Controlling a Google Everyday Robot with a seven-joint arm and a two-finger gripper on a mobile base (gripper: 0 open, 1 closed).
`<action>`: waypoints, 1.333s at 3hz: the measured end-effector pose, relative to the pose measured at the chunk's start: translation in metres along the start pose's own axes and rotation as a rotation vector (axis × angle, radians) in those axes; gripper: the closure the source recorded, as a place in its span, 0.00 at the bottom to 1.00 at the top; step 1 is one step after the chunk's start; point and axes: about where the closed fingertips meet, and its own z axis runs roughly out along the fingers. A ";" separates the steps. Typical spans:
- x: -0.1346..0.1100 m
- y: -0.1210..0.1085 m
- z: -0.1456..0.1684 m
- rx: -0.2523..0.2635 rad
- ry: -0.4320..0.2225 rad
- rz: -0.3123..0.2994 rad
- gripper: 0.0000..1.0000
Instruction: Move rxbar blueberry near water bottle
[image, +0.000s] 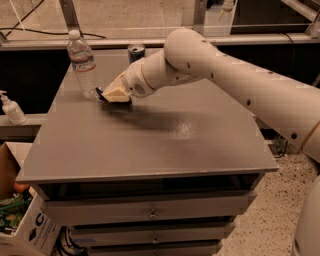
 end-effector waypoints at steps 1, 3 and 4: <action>-0.001 0.002 0.002 -0.005 0.000 -0.001 0.12; -0.001 0.003 0.004 -0.008 -0.001 -0.002 0.00; 0.009 0.003 -0.001 -0.009 -0.019 0.015 0.00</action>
Offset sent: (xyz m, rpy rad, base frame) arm -0.0007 0.0019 -0.0007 0.0002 0.0016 0.0034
